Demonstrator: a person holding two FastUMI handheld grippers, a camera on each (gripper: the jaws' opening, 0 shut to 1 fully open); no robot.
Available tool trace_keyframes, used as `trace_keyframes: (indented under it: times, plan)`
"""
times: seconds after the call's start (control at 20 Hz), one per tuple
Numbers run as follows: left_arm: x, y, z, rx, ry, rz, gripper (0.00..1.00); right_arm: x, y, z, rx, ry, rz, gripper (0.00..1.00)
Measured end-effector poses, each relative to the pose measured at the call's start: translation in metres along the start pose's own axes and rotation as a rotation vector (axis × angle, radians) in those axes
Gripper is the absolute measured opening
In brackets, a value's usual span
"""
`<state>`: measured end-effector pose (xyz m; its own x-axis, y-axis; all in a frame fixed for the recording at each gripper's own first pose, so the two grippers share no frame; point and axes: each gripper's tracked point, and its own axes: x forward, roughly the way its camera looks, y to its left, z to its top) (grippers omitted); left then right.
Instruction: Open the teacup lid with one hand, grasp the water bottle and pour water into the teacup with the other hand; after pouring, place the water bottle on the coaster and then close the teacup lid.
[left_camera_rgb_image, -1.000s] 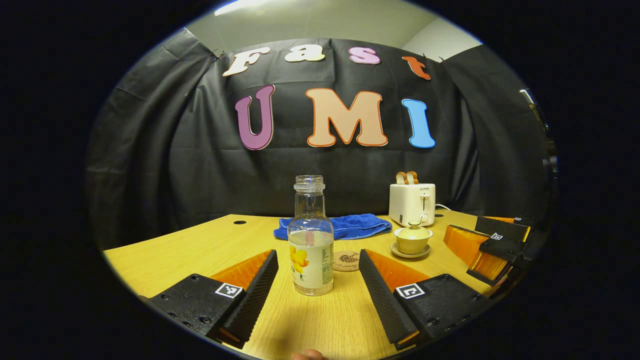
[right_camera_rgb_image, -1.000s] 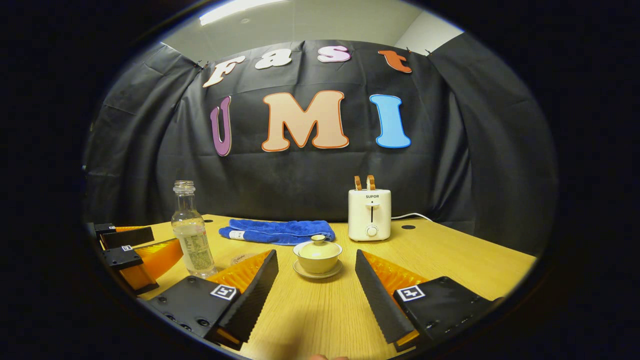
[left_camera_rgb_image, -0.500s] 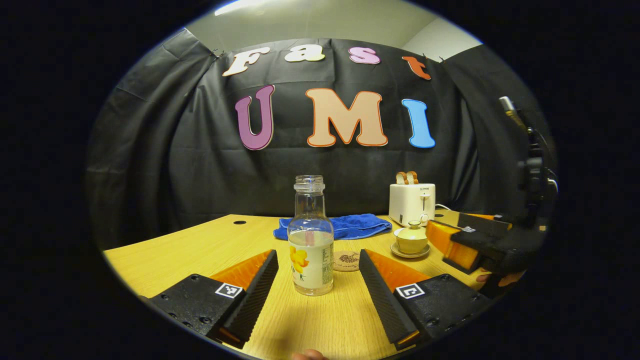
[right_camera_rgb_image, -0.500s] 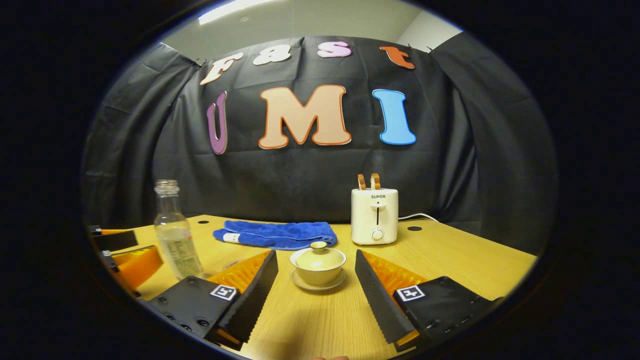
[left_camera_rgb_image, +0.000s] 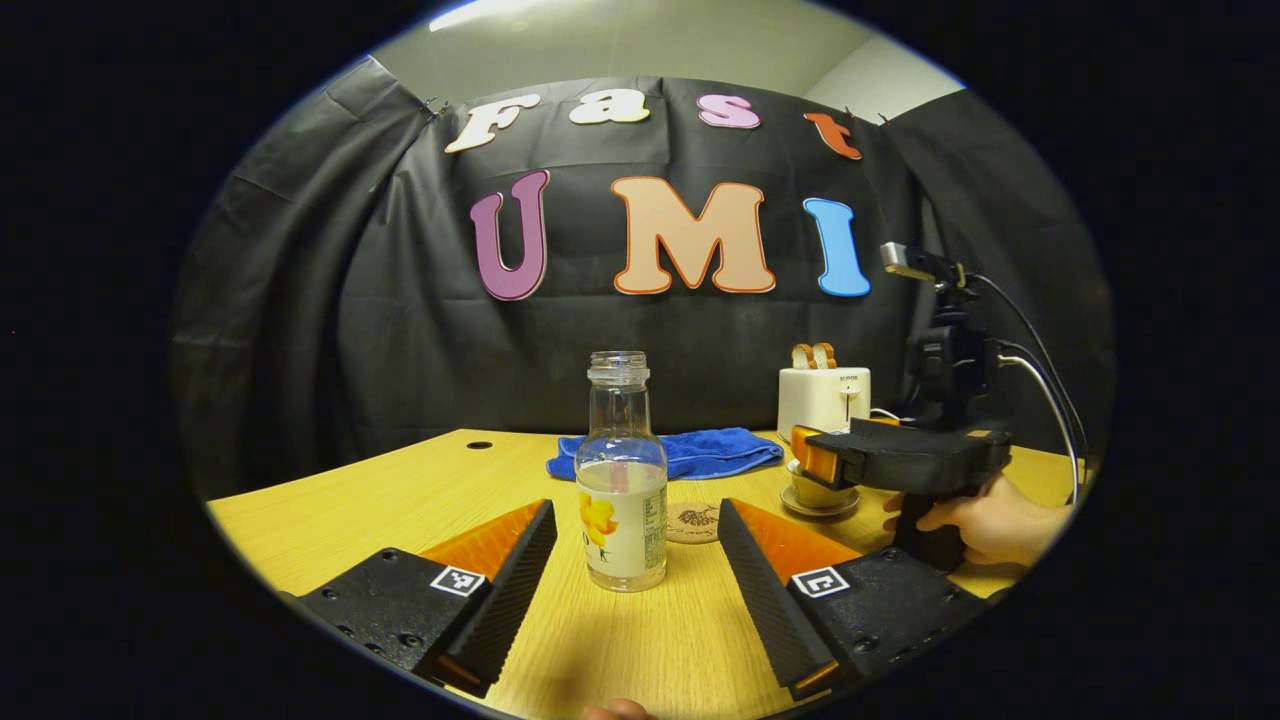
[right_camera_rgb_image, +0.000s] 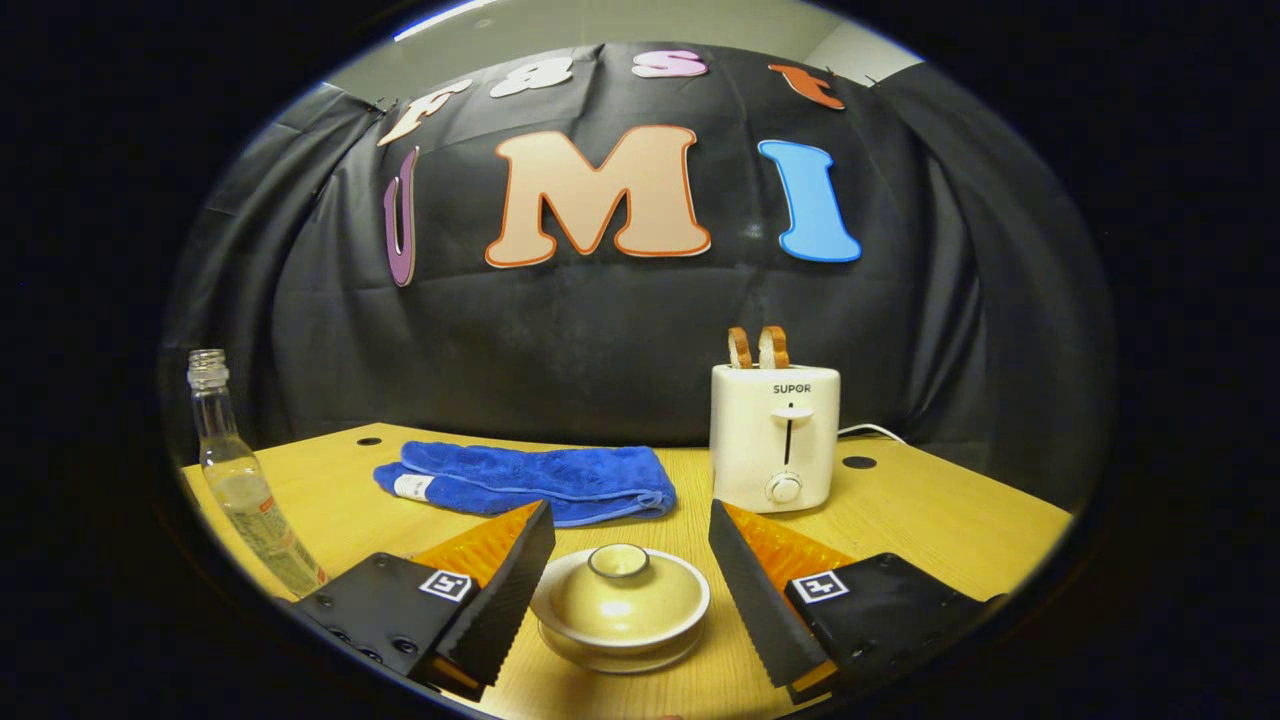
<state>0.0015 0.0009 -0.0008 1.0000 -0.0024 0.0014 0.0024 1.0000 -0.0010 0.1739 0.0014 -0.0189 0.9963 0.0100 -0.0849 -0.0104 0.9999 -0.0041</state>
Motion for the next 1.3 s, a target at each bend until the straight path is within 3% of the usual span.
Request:
trace_keyframes:
  times: [0.1, 0.2, 0.3, 0.4, 0.55, 0.6, 0.65, 0.8, 0.85, 1.15, 1.3]
  plan:
    - [0.0, 0.0, 0.0, 0.0, 0.0, 0.0, 0.95, 0.008, 0.002, -0.001, -0.005, 0.021, 0.015, 0.99]
    - [0.0, 0.0, 0.0, 0.0, 0.0, 0.0, 0.95, 0.01, 0.007, -0.003, -0.008, 0.028, 0.028, 0.94]
    - [0.0, 0.0, 0.0, 0.0, 0.0, 0.0, 0.95, 0.015, 0.007, -0.008, -0.013, 0.049, 0.029, 0.75]
    - [0.0, 0.0, 0.0, 0.0, 0.0, 0.0, 0.95, 0.023, 0.012, -0.009, -0.009, 0.087, 0.05, 0.71]
    - [0.001, 0.001, -0.001, 0.0, 0.0, 0.0, 0.95, 0.02, 0.008, -0.014, -0.019, 0.092, 0.025, 0.43]
    - [0.0, 0.0, 0.0, -0.001, 0.0, 0.0, 0.95, 0.01, 0.011, -0.005, -0.028, 0.086, 0.034, 0.42]
    - [0.001, 0.001, 0.0, -0.001, 0.0, -0.001, 0.95, 0.02, 0.009, -0.013, -0.031, 0.084, 0.027, 0.33]
    - [0.001, 0.001, 0.0, -0.001, 0.0, 0.0, 0.95, 0.018, 0.011, -0.01, -0.043, 0.068, 0.028, 0.33]
    - [0.0, 0.001, -0.001, -0.001, 0.0, 0.0, 0.95, 0.016, 0.01, -0.007, -0.041, 0.047, 0.024, 0.28]
    - [0.0, 0.001, -0.001, -0.001, 0.001, 0.0, 0.95, 0.004, 0.003, 0.01, 0.003, -0.068, 0.019, 0.28]
    - [0.0, 0.001, 0.0, -0.001, 0.001, -0.001, 0.95, -0.011, 0.005, 0.008, 0.001, -0.069, 0.04, 0.28]
